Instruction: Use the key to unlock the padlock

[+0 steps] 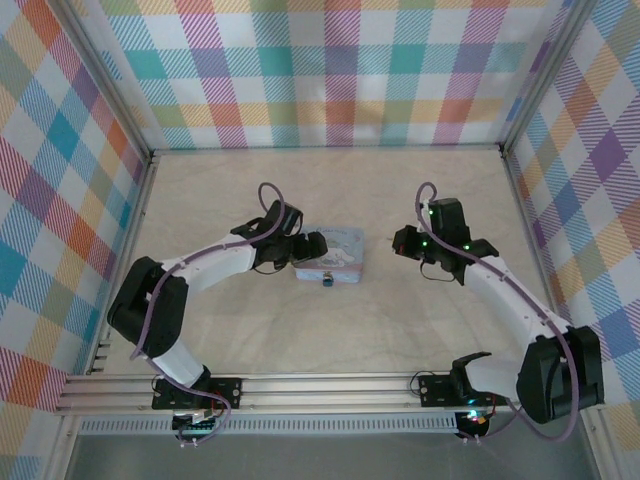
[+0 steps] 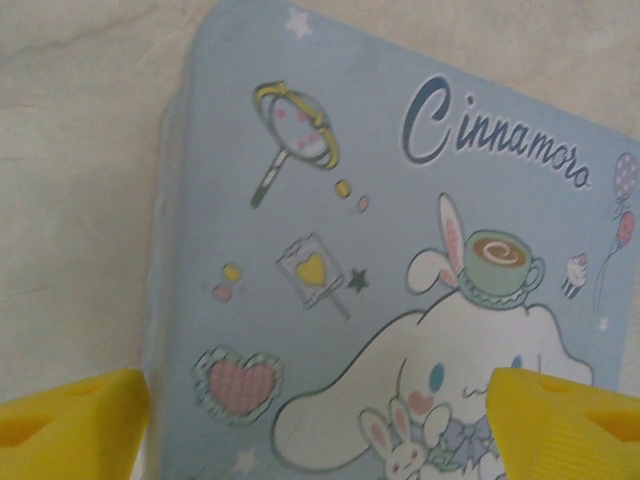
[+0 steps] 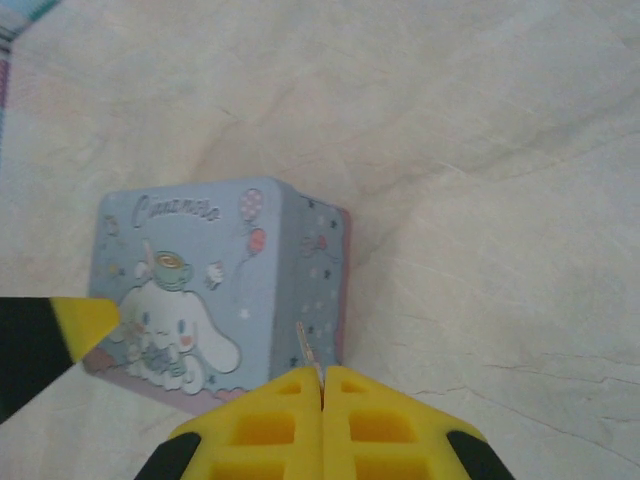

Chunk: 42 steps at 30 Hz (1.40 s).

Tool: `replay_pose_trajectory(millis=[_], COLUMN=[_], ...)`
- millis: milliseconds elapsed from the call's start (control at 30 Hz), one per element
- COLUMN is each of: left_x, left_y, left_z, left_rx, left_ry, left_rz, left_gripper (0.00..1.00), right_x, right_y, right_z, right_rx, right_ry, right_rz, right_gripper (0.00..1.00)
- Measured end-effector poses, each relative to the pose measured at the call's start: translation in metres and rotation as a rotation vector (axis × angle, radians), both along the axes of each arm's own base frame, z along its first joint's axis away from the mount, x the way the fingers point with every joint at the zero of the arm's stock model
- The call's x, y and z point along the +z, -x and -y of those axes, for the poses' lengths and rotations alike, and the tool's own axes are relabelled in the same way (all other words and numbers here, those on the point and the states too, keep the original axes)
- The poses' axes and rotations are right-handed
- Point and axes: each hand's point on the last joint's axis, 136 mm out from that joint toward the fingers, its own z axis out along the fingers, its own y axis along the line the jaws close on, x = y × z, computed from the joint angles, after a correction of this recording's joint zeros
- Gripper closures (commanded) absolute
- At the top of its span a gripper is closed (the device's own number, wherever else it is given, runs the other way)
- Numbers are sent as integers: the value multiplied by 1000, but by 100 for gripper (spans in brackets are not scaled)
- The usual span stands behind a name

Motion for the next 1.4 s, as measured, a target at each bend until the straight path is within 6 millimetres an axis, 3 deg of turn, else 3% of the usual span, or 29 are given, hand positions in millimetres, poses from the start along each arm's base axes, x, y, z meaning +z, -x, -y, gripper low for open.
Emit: replay_pose_trajectory(millis=[200, 500, 833, 1000, 1167, 1400], left_x=[6, 11, 12, 11, 16, 48], left_y=[-11, -14, -16, -19, -21, -7], left_z=[21, 28, 29, 24, 14, -9], left_rx=[-4, 12, 35, 61, 80, 75], left_ry=[48, 88, 104, 83, 43, 2], left_rz=[24, 30, 31, 46, 76, 148], left_gripper=[13, 14, 14, 8, 0, 1], right_x=[-30, -55, -65, -64, -64, -70], right_y=[-16, -49, -80, -101, -103, -89], right_z=[3, -10, -28, -39, -41, -36], right_rx=[-38, -57, -96, -99, -98, -101], right_ry=[71, 179, 258, 256, 258, 260], right_rz=[-73, -102, -84, -62, -63, -87], right_gripper=[100, 100, 100, 100, 100, 100])
